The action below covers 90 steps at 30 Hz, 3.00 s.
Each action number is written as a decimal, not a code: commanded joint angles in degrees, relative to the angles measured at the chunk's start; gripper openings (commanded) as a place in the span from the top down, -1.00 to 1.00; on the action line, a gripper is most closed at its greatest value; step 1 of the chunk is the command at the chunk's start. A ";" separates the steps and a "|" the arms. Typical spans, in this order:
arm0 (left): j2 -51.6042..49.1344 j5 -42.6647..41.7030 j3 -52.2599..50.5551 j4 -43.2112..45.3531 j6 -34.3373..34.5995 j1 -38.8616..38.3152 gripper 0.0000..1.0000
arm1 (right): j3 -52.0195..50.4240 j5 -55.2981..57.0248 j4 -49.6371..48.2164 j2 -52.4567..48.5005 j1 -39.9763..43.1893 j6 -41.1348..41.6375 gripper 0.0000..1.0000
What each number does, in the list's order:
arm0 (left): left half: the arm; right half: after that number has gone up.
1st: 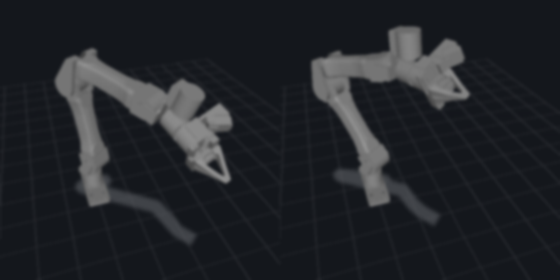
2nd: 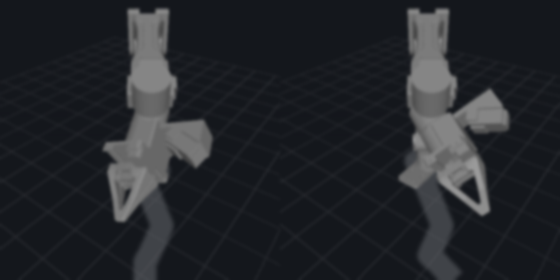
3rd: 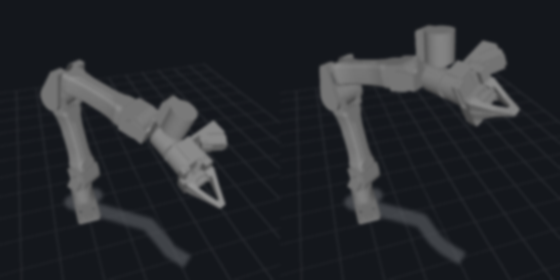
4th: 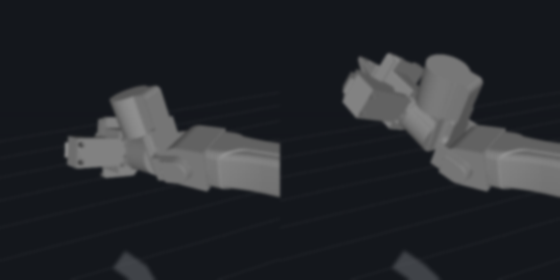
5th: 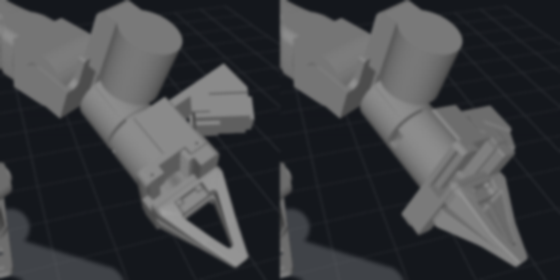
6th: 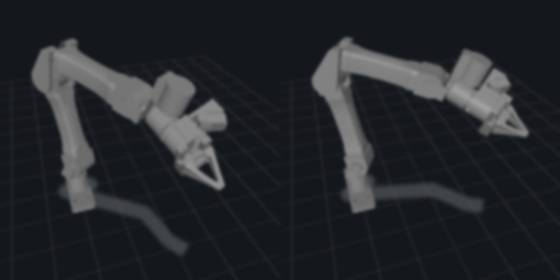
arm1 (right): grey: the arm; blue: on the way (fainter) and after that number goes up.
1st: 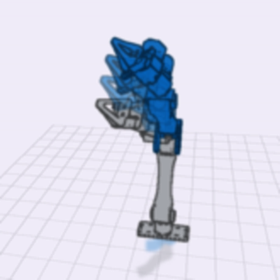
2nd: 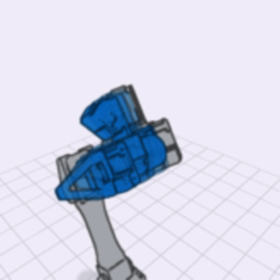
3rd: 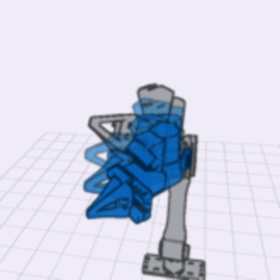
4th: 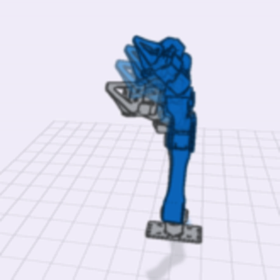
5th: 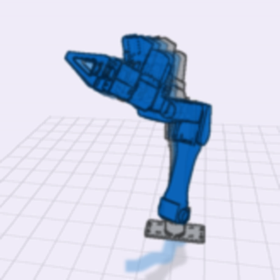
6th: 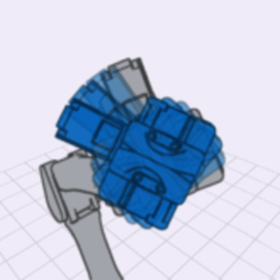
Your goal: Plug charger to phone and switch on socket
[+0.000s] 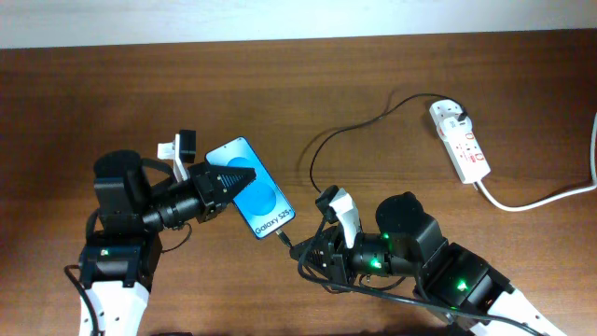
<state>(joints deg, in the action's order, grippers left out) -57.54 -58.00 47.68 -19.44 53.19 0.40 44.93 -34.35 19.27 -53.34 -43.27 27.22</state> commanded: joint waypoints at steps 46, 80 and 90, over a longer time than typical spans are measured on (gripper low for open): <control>0.26 -0.68 0.79 0.52 -2.73 0.13 1.00 | 0.68 0.55 0.37 -0.74 0.17 -2.51 0.92; 0.28 -1.09 0.79 0.50 -2.73 0.13 1.00 | 0.68 1.62 -0.70 -0.59 0.28 -1.25 0.92; 0.28 -1.09 0.79 0.50 -2.73 0.13 1.00 | 0.68 1.64 -0.63 0.85 0.26 -1.25 0.92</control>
<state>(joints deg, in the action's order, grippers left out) -57.54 -57.89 47.68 -19.42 51.44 0.40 44.95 -33.26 19.03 -53.30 -43.27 25.78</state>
